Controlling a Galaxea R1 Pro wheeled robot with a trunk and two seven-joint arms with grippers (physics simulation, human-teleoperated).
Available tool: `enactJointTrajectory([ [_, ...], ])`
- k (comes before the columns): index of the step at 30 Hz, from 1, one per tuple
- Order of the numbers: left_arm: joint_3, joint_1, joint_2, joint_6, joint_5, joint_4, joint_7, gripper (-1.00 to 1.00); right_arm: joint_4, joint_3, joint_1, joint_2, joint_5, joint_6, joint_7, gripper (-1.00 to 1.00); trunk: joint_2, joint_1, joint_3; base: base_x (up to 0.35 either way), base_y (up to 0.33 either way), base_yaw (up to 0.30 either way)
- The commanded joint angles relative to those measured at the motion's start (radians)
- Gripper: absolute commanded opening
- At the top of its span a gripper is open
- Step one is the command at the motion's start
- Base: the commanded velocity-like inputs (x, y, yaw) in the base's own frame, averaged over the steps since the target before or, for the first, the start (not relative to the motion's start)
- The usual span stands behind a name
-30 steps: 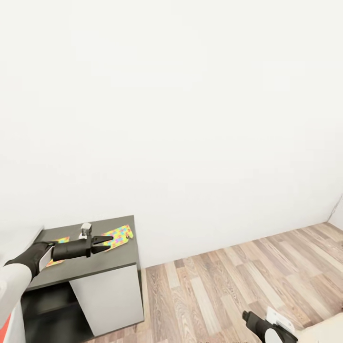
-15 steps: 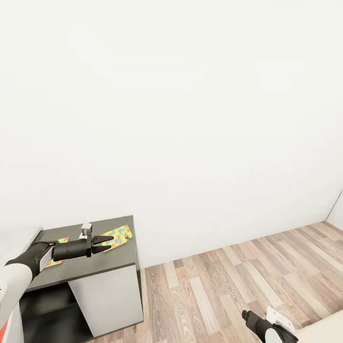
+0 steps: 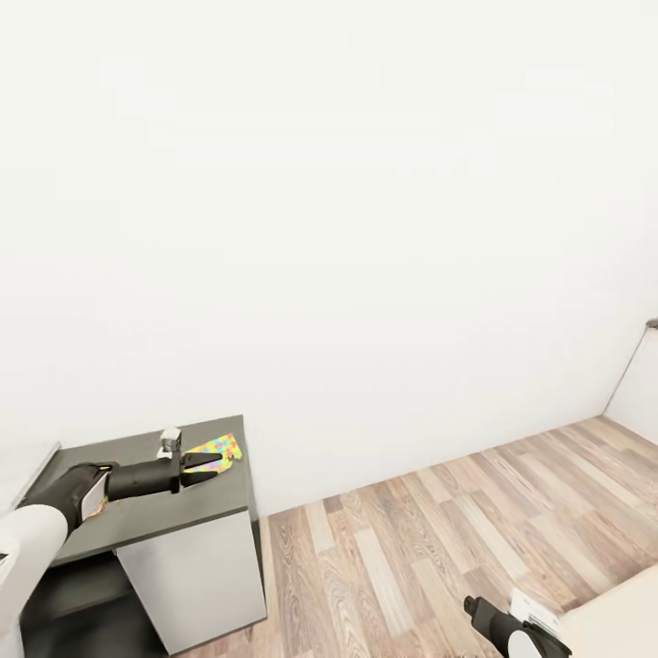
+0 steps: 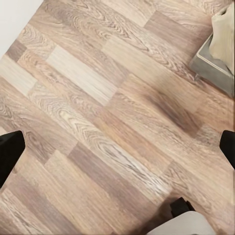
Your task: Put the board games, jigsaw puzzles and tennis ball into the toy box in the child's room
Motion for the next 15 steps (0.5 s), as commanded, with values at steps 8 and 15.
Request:
enactJointTrajectory([
  [8,0.002,0.0,0.0,0.009,-0.001,0.0,-0.003,1.0,-0.001,0.004,-0.001,0.001,-0.007,0.002,-0.008,1.0,-0.002,0.001,-0.007,0.0,0.0,-0.251],
  [15,0.002,0.0,0.0,0.004,-0.001,0.0,-0.004,1.0,-0.001,0.004,-0.001,0.001,-0.007,0.002,-0.008,1.0,-0.002,0.001,-0.015,0.0,0.0,-0.18],
])
